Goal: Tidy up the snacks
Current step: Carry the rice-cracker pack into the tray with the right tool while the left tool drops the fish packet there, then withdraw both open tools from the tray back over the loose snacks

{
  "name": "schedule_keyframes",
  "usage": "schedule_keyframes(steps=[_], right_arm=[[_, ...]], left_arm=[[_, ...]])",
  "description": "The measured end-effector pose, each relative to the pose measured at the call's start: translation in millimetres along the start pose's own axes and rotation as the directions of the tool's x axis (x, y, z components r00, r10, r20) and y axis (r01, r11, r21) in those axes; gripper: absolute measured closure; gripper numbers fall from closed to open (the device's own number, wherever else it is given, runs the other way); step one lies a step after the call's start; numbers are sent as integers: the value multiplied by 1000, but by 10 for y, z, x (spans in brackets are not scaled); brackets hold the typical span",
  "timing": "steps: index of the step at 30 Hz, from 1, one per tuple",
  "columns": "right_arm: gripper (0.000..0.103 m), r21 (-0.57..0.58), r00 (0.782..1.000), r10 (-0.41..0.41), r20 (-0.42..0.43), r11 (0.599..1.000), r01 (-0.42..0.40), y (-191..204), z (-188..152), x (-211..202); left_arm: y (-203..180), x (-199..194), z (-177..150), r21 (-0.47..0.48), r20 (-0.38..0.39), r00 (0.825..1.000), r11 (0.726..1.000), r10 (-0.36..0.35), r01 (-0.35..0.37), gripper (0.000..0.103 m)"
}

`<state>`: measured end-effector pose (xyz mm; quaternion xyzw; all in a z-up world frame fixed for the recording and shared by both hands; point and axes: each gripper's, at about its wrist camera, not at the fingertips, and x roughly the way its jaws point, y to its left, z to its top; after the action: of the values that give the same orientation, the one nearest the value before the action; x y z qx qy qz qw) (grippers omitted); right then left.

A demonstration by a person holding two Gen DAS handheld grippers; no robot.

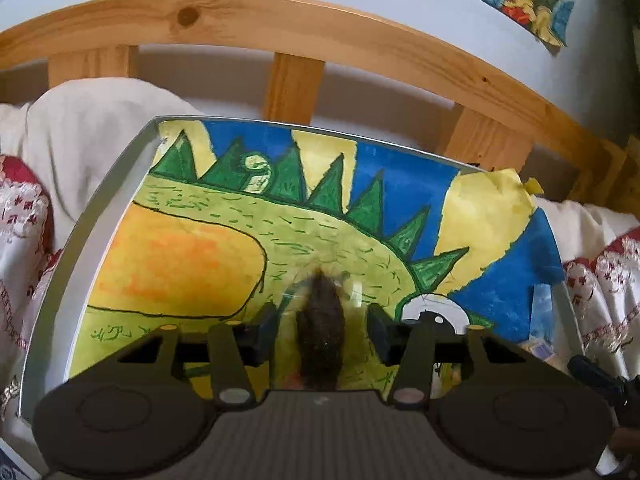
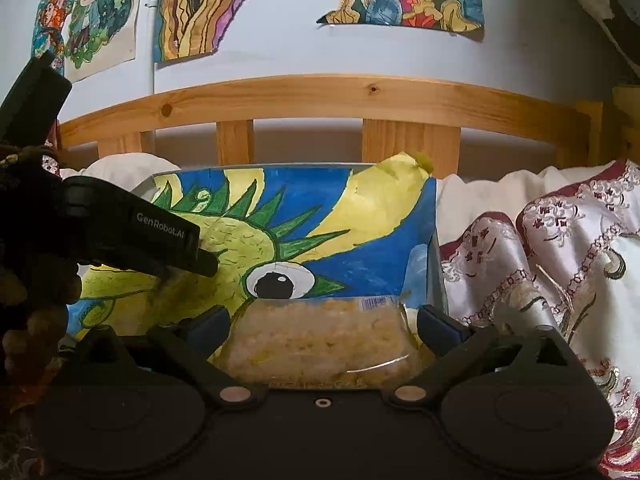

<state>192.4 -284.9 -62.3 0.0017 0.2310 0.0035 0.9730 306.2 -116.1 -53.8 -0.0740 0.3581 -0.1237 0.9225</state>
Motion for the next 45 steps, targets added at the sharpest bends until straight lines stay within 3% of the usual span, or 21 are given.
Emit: schedule_keyframes(steps=[5, 7, 16, 23, 31, 39, 45], right_arm=[[1, -20, 999, -5, 36, 1000, 6, 49, 14, -81], [1, -26, 999, -11, 48, 1000, 12, 75, 23, -129], [1, -5, 990, -28, 137, 1000, 29, 189, 137, -553], [1, 3, 973, -44, 225, 999, 45, 309, 213, -1089], [1, -3, 956, -55, 288, 998, 59, 455, 191, -1626], [1, -28, 959, -54, 279, 998, 64, 612, -20, -2125], [1, -53, 972, -34, 231, 997, 48, 705, -156, -2374]], left_arm=[[55, -156, -15, -25, 31, 999, 1000, -6, 6, 31], [71, -275, -28, -25, 59, 998, 1000, -3, 4, 21], [194, -985, -72, -40, 169, 985, 999, 28, -21, 5], [288, -1616, -255, -27, 256, 966, 999, 49, -44, 1], [414, -2209, -576, -16, 302, 951, 998, 62, -59, 1], [526, -2587, -997, -25, 292, 954, 997, 73, -69, 1], [540, -2697, -1307, -13, 237, 966, 995, 100, -100, 1]])
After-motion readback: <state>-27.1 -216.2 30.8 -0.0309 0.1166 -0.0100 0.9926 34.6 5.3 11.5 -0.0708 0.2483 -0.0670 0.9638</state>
